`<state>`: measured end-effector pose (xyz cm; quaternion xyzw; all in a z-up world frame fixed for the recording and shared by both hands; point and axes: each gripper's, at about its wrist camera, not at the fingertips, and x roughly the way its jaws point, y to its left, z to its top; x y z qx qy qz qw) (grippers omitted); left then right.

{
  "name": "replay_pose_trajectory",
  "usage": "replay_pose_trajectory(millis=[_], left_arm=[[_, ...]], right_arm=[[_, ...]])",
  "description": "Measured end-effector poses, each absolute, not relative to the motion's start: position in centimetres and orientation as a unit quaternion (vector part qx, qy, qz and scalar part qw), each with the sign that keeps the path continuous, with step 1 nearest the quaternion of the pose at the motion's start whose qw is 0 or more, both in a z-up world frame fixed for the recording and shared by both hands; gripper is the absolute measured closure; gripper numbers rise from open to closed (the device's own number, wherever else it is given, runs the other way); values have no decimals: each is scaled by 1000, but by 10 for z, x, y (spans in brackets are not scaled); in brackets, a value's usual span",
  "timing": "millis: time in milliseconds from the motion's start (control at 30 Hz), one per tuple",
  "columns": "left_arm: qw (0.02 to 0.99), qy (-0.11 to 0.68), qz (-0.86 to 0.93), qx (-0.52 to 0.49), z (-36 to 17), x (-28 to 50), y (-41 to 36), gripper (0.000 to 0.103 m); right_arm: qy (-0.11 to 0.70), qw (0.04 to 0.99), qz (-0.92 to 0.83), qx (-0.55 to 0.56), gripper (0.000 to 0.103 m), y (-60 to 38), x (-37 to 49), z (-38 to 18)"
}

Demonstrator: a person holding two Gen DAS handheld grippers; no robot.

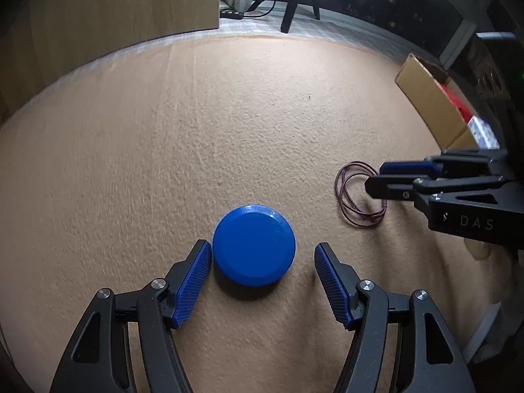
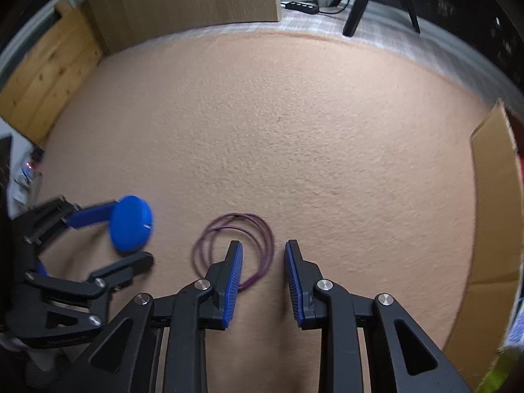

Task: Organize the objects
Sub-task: 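Lift the blue tin with the left gripper while the right gripper grasps the purple rubber band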

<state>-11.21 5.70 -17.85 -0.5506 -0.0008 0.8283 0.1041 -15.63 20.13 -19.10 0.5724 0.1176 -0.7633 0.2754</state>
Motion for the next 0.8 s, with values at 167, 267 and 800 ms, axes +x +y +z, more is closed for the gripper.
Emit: replay_pose_trajectory(millis=[167, 267, 800], left_arm=[[93, 12, 833, -546, -179, -113, 60, 39], [82, 15, 837, -540, -179, -113, 59, 49], [96, -47, 833, -542, -173, -89, 48, 49]], right_arm=[[180, 268, -771, 549, 83, 189, -144, -192], [198, 275, -774, 535, 92, 186, -135, -192], [114, 308, -765, 554, 101, 212, -109, -173]])
